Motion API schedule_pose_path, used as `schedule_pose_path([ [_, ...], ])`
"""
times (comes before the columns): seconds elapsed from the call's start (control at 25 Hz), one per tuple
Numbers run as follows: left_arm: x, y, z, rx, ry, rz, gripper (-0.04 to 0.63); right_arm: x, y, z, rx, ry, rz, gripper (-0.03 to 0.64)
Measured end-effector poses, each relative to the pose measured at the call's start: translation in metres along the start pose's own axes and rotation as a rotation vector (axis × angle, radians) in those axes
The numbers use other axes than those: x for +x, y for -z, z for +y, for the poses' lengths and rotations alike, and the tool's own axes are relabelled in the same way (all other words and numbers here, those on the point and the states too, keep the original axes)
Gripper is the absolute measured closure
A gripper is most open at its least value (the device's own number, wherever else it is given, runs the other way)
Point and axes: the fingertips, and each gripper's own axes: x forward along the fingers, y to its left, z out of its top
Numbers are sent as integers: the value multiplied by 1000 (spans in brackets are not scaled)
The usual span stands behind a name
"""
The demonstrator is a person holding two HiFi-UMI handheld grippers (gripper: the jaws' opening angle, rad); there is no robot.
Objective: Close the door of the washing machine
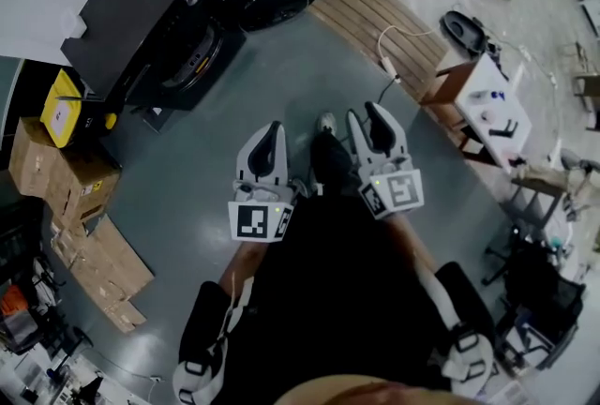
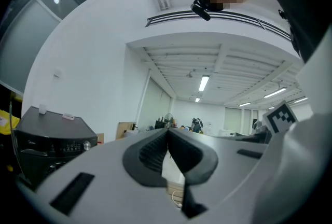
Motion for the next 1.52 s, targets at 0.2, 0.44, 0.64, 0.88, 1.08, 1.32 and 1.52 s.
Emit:
schedule_pose_path([
  [0.2,73,-8,3,1,-32,2,589,55,-24,-51,-5,-37,12,486],
  [0.44,151,-15,1,26,-68,14,589,119,-39,-110,6,-98,30,486],
  [0.64,194,-15,9,21,-105,21,589,165,-44,-145,-14,-125,34,488],
  [0.88,244,-15,32,13,-101,41,589,225,-36,-171,-31,-115,91,491],
  [1.08,293,-9,62,1,-75,59,589,284,-17,-191,-63,-114,151,499],
  [1.32,363,-8,113,-48,-55,68,589,373,16,-214,-122,-126,283,502],
  [1.52,410,2,150,-67,-39,99,589,439,66,-238,-107,-100,387,503],
])
